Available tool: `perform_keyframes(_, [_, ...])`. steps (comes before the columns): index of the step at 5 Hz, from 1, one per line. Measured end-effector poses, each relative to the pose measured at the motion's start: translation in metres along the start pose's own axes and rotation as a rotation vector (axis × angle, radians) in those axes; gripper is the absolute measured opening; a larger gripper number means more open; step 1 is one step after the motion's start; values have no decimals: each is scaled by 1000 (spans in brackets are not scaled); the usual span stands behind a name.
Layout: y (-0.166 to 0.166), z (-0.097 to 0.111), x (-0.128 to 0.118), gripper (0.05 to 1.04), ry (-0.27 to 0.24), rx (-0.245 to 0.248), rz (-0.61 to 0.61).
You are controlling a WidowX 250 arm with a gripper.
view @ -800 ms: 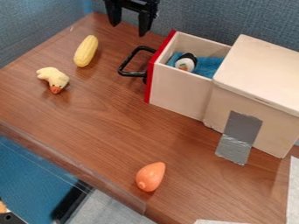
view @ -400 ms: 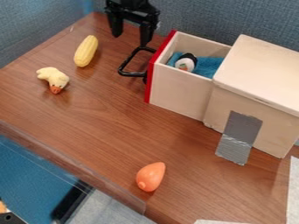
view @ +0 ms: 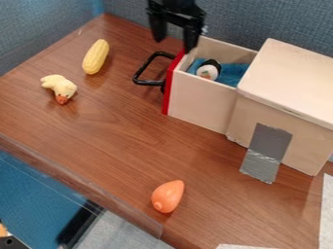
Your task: Take the thing out of the drawer and put it on the table
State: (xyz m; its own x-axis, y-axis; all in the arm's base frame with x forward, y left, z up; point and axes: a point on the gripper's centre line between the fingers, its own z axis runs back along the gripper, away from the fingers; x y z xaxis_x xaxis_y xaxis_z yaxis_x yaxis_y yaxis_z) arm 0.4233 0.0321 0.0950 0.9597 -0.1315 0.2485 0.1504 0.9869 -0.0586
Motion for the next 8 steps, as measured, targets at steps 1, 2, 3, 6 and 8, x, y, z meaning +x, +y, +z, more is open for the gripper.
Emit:
perform_keyframes(1, [-21,0,7,999,-13,-33,-64])
perform_keyframes(2, [-42,8,22,999,-41,-39,-137])
perform_keyframes(3, [-51,-2,26,999,-22,-43,-147])
perform_keyframes(6, [-50,-30,20,999,73,1,-156])
perform_keyframes(8, [-48,-43,2,698,135,-1,-168])
